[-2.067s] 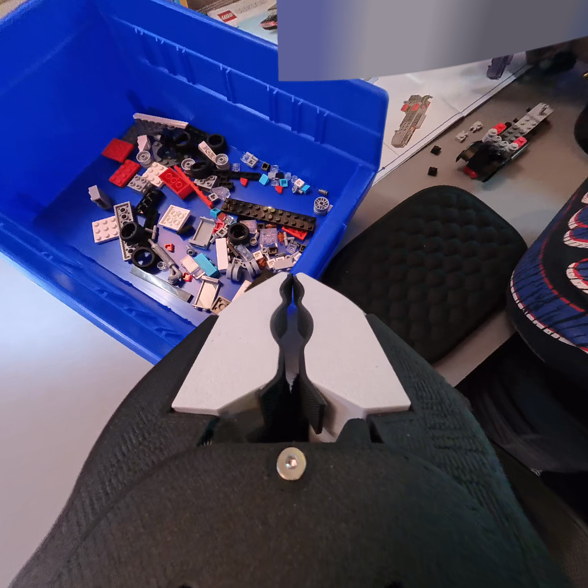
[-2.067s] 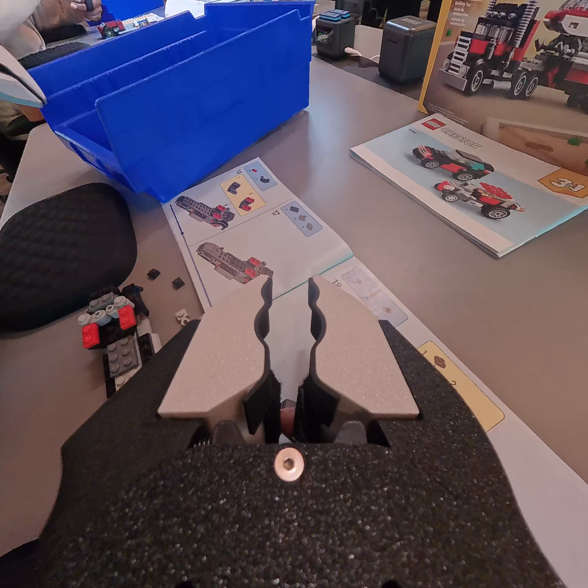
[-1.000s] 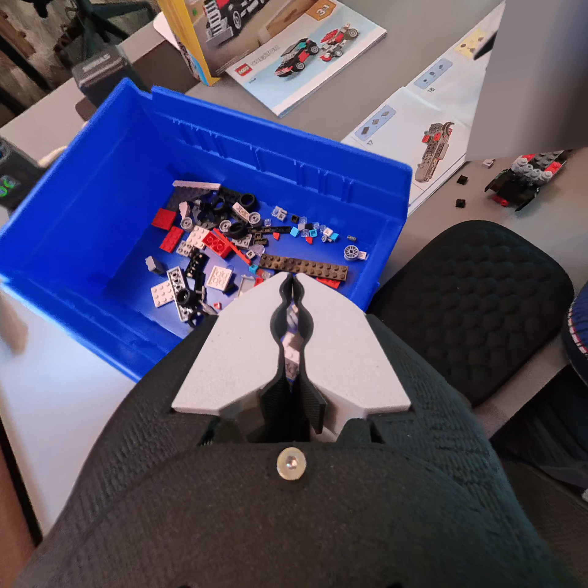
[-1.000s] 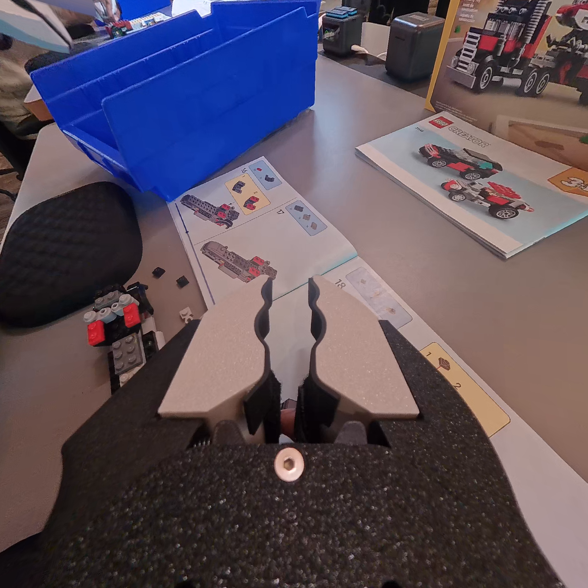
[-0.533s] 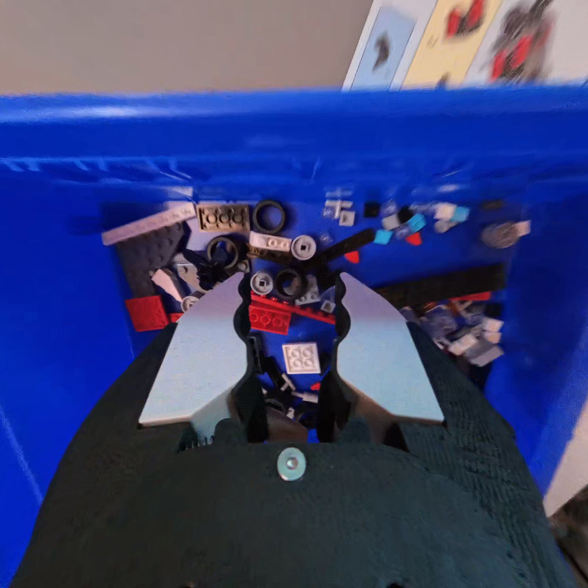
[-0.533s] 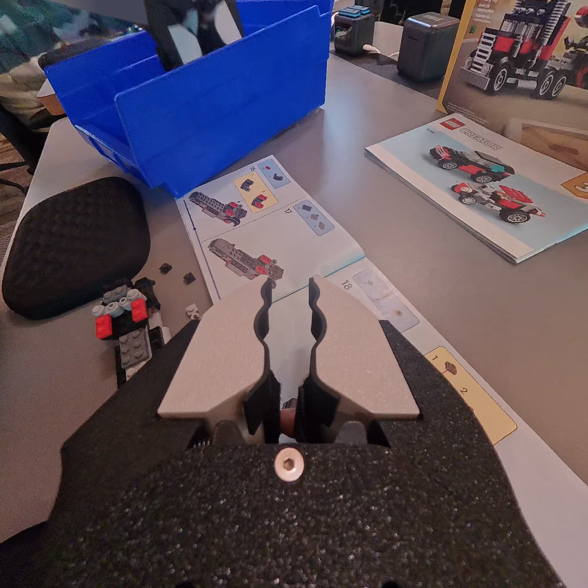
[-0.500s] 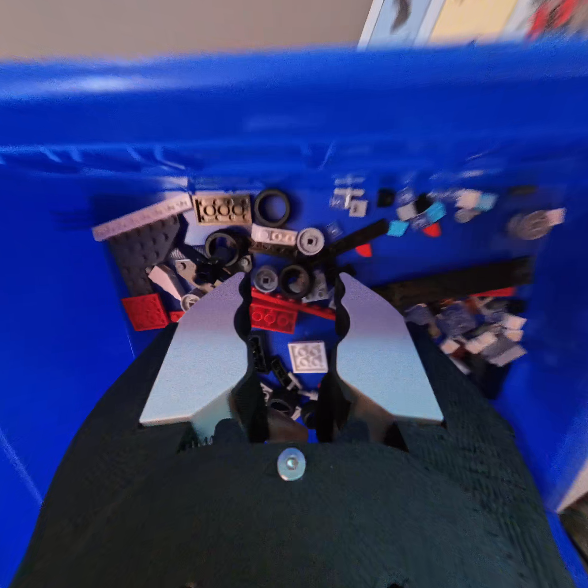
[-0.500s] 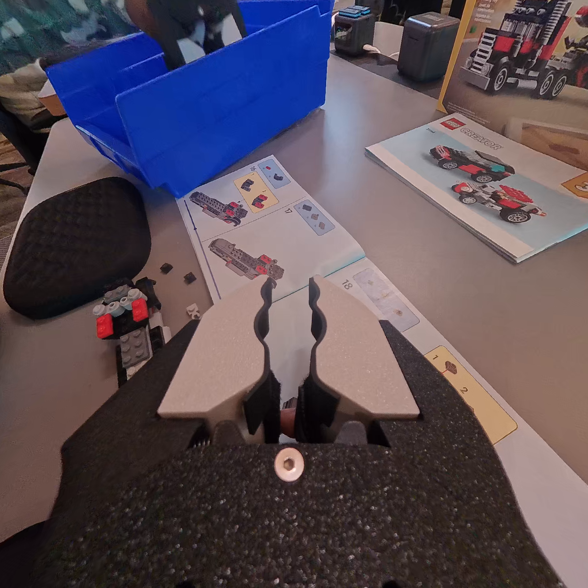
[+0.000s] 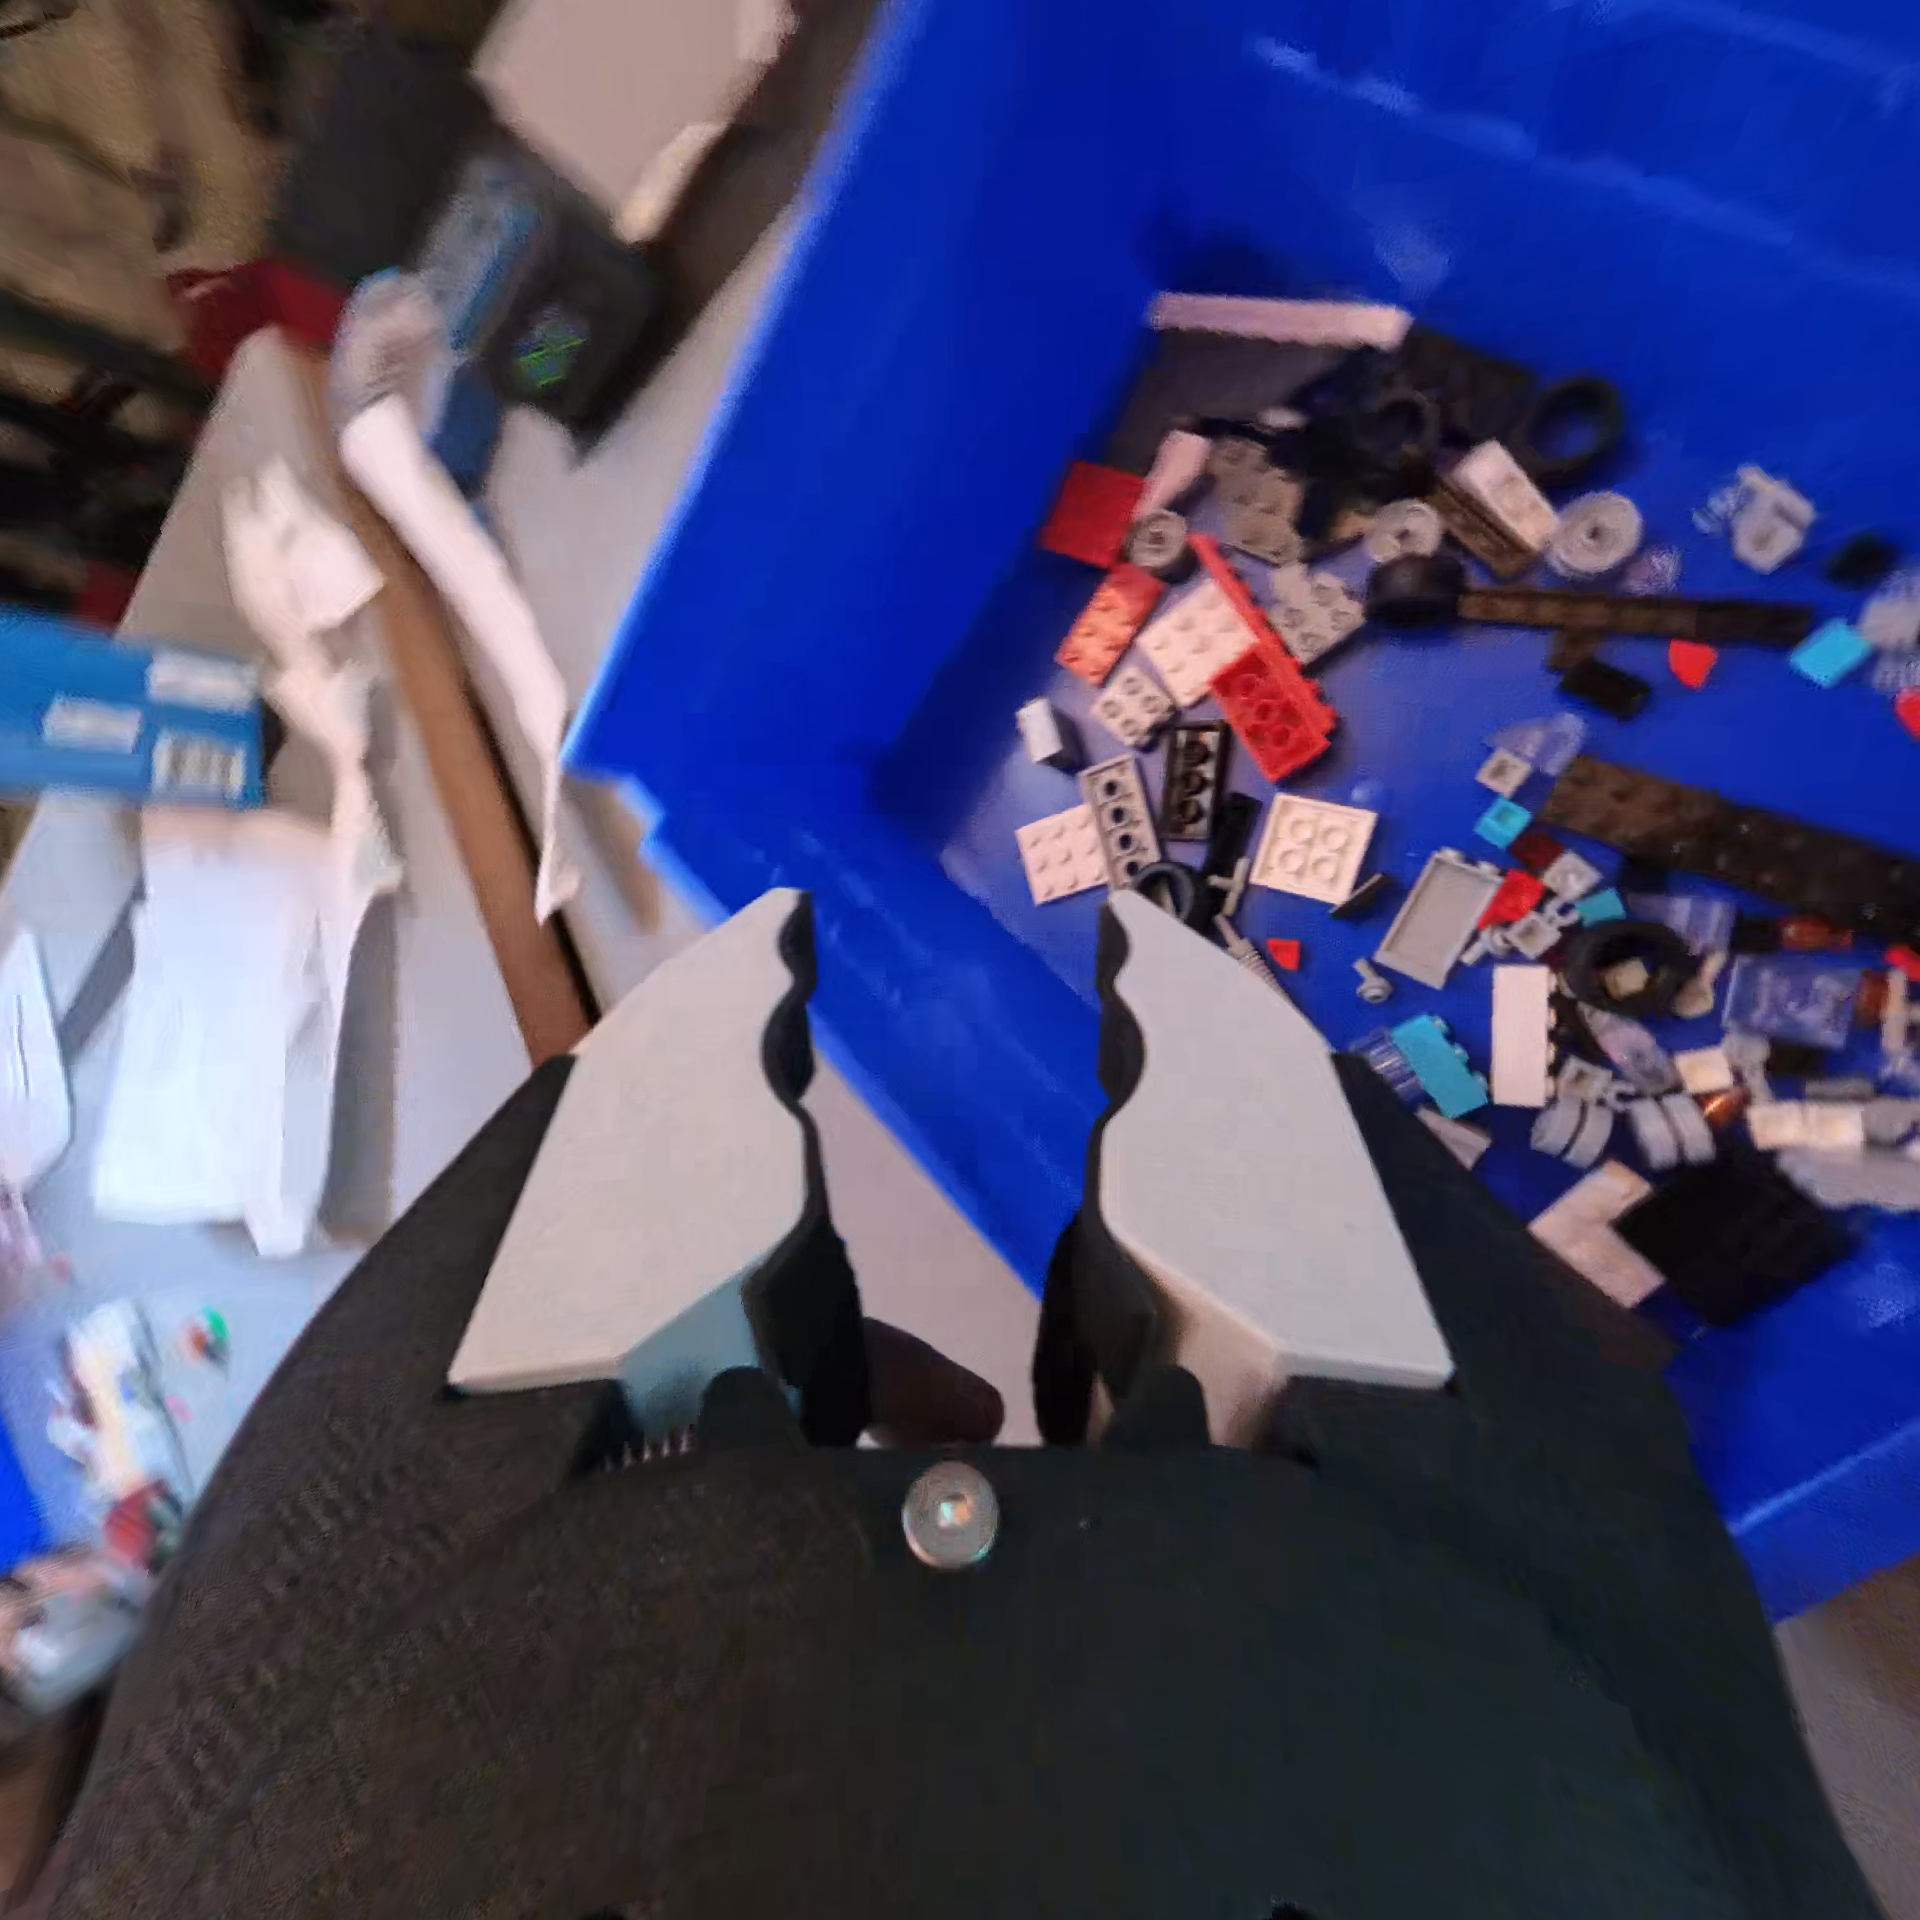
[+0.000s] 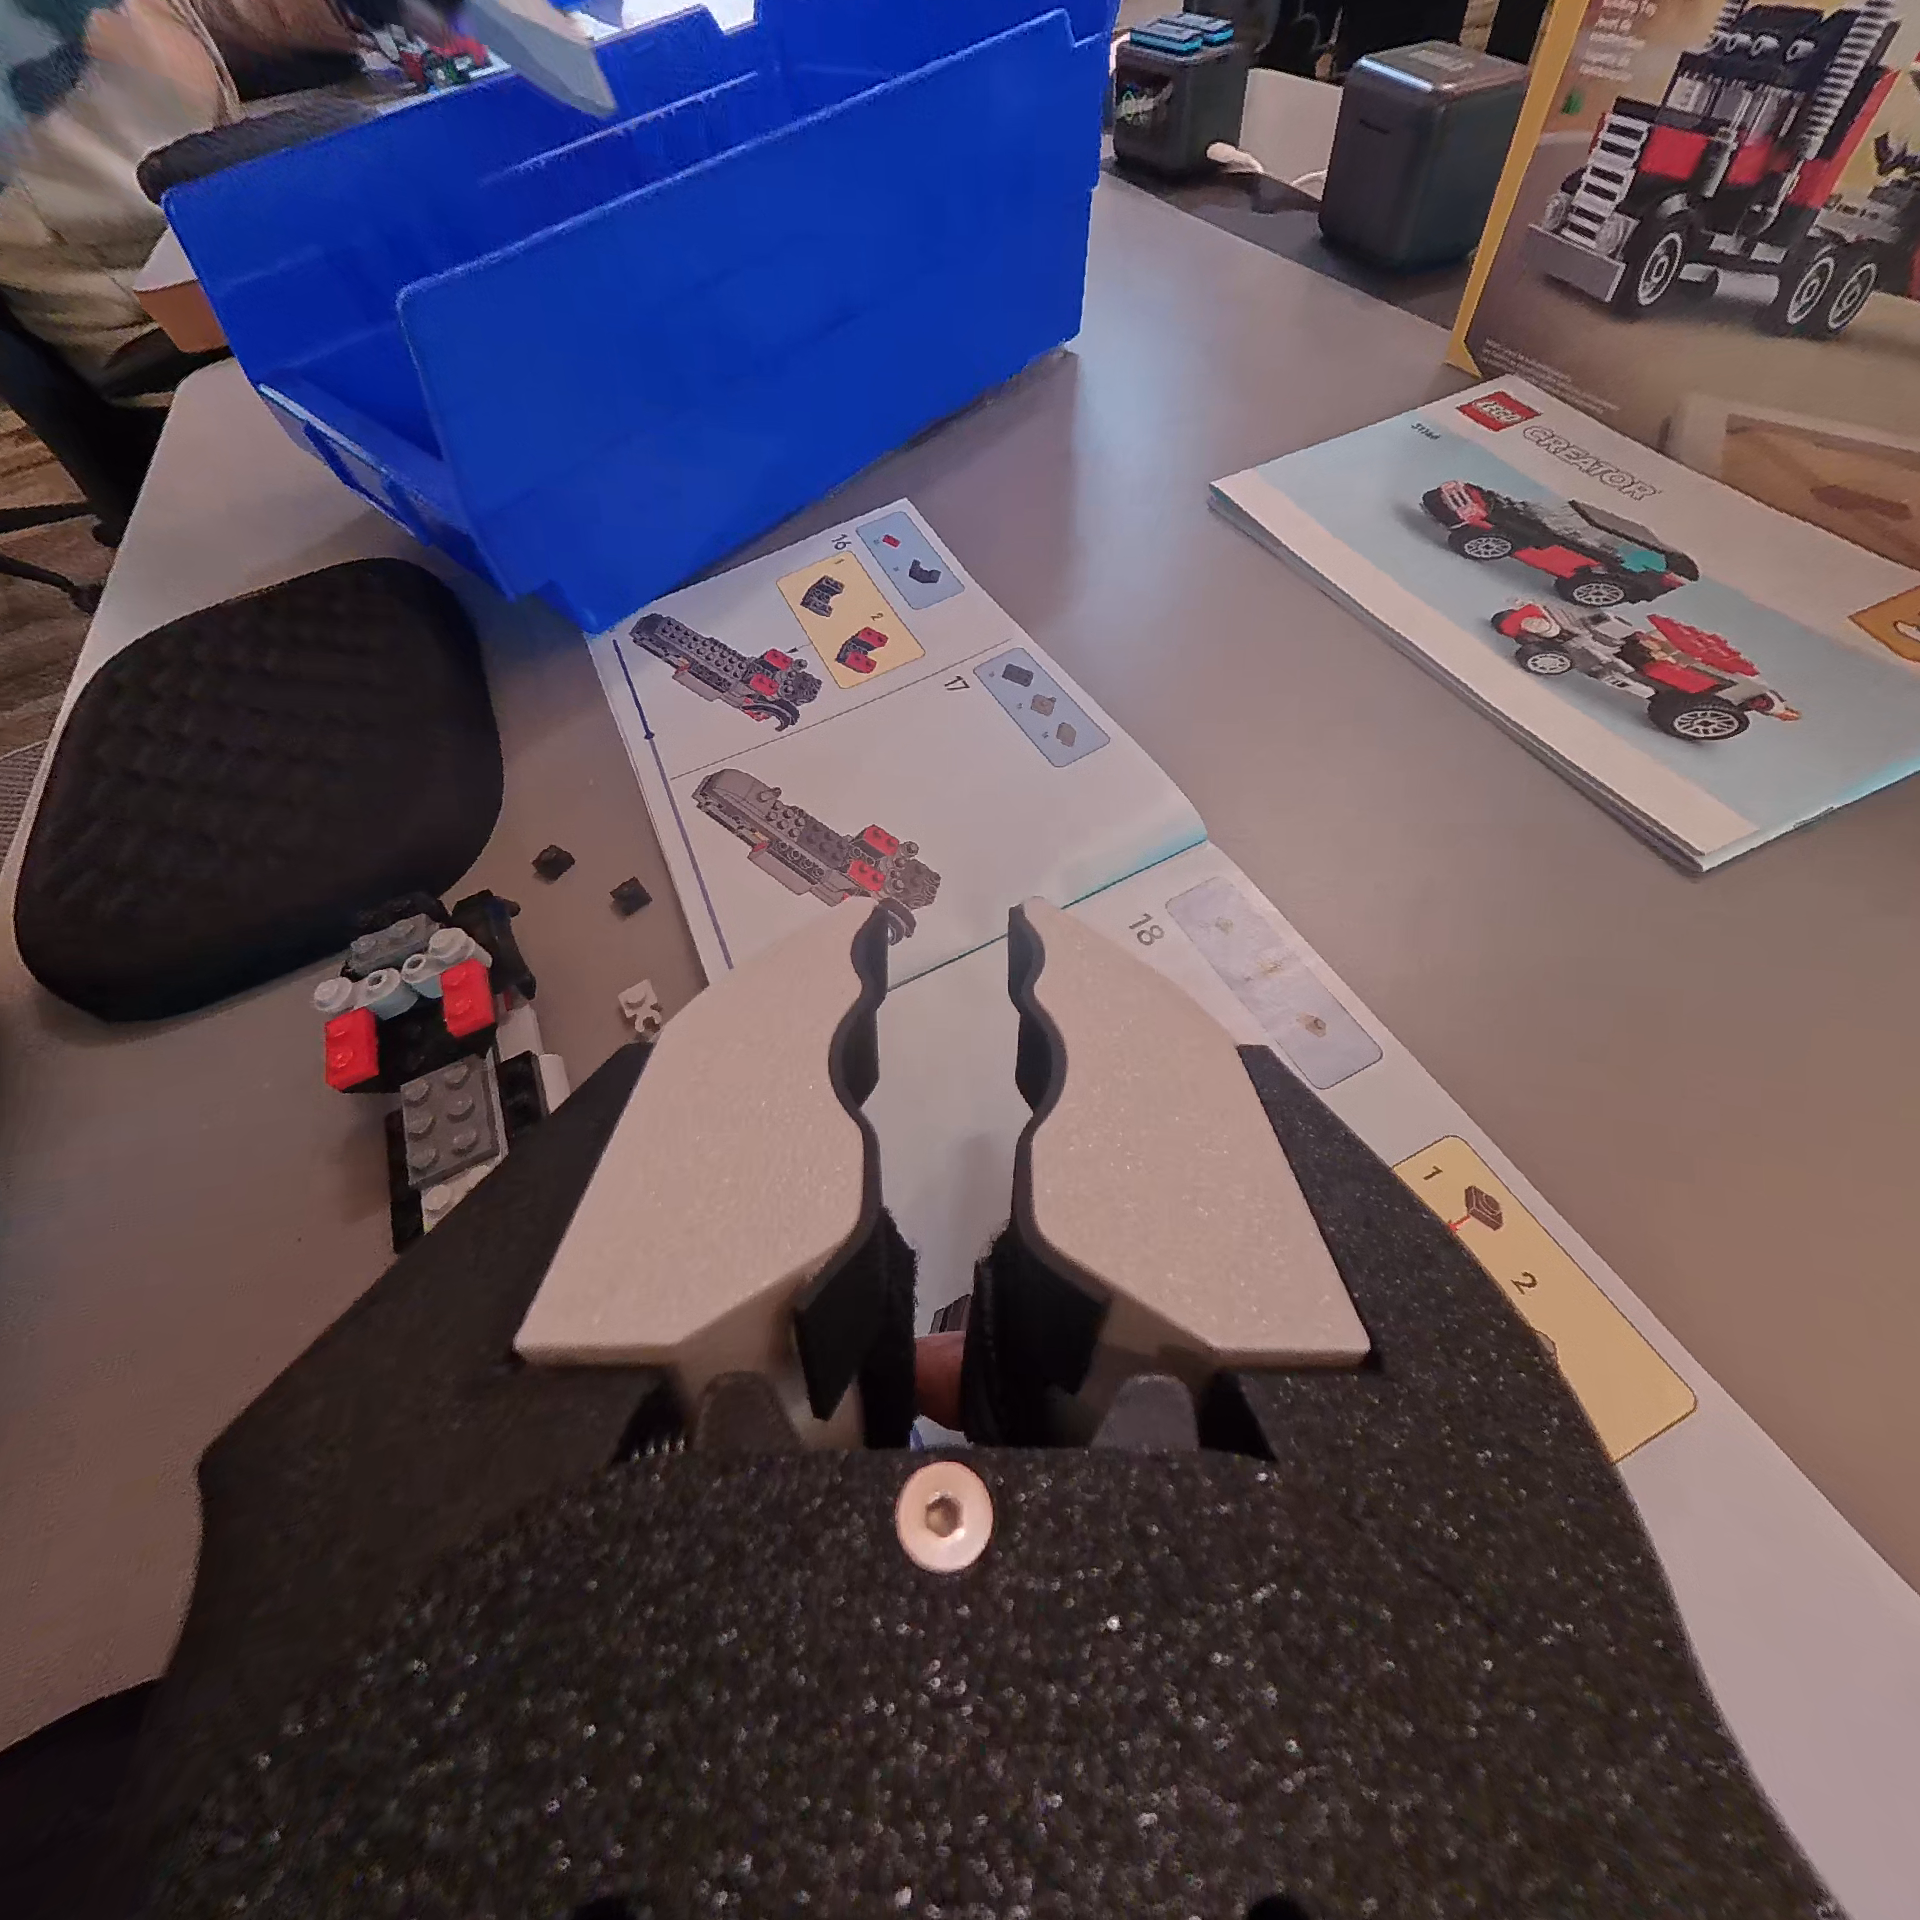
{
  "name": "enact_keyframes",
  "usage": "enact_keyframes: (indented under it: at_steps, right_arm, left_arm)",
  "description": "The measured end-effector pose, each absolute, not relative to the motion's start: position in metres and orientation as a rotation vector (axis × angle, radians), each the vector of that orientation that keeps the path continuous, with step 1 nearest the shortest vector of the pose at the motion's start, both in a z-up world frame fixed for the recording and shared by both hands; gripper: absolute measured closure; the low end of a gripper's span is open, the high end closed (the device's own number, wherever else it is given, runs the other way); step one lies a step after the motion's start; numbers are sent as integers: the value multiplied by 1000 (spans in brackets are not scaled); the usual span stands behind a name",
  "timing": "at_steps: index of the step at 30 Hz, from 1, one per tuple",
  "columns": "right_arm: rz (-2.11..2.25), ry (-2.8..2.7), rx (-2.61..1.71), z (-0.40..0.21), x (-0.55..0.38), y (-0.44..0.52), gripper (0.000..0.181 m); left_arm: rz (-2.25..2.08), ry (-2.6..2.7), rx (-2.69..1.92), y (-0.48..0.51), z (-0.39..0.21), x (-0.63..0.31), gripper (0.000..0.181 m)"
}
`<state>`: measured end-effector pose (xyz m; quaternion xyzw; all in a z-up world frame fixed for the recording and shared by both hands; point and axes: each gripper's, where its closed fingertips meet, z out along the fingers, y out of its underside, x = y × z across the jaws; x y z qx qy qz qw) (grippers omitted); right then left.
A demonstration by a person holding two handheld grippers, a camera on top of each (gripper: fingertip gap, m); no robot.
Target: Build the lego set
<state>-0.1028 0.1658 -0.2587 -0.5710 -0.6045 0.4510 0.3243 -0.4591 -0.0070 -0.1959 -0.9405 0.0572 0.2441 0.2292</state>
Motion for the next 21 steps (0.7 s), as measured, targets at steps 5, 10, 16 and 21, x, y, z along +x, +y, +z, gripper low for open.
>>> enact_keyframes:
  at_steps: [5,10,16,21]
  right_arm:
    - [1194,-1598,-1491,-259,-105,163,159]
    - [1178,-1612,-1455,-255,-104,159,159]
    - [1162,-1597,-1407,-246,-102,157,159]
    - [1137,-1591,-1373,-239,-100,157,160]
  left_arm:
    - [516,-382,-2333,-60,-197,-442,88]
    - [287,-483,-2489,-86,-235,-412,99]
    - [382,-541,-2675,-102,-260,-426,156]
    - [293,-581,-2631,-101,-258,-436,166]
